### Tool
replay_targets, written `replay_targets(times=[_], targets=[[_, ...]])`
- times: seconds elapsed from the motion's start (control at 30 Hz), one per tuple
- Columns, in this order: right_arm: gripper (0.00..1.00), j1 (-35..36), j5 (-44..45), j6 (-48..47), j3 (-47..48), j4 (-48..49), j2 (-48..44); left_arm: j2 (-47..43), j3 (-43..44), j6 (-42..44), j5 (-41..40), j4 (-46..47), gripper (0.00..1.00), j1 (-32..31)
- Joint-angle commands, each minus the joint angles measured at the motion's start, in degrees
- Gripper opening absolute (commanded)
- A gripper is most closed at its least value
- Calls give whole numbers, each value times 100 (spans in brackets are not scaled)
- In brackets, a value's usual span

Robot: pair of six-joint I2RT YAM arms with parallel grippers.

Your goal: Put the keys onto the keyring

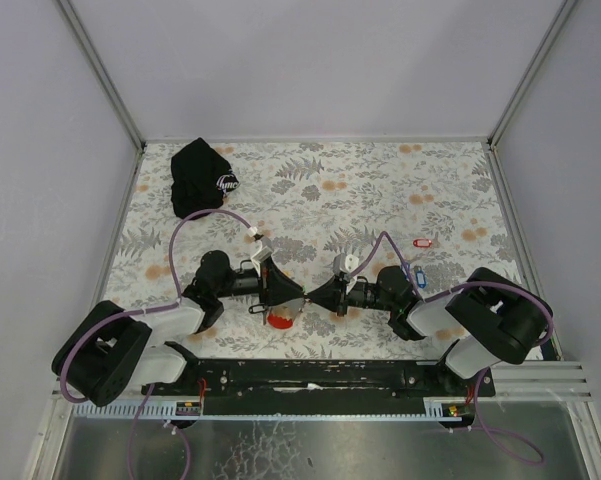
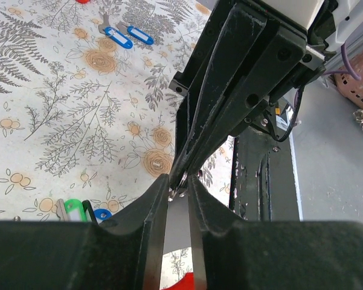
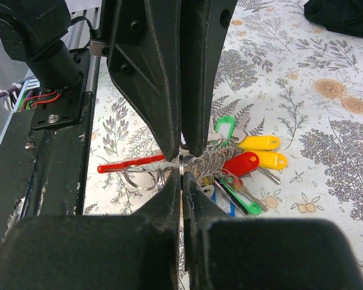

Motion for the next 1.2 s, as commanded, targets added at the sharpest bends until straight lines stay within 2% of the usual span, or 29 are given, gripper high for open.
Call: replay_targets(times=[0.0, 0.3, 0.7, 0.87, 1.03, 1.17], targets=[[0, 2, -147, 7, 185, 440, -22, -40, -64, -119, -5, 444, 19, 57], [0, 2, -113, 6, 180, 444, -48, 94, -9, -51, 191, 313, 17, 61], [0, 0, -69, 15, 165, 453, -66, 135, 170, 303, 135, -214, 2, -134], [0, 2, -28, -11, 128, 445, -103, 81, 229, 463, -25, -518, 2, -217], [0, -3, -28, -20, 113, 444, -152, 129, 316, 573, -114, -769, 9, -317], [0, -7, -26, -27, 92, 436, -188, 116, 328, 601, -155, -813, 9, -318]])
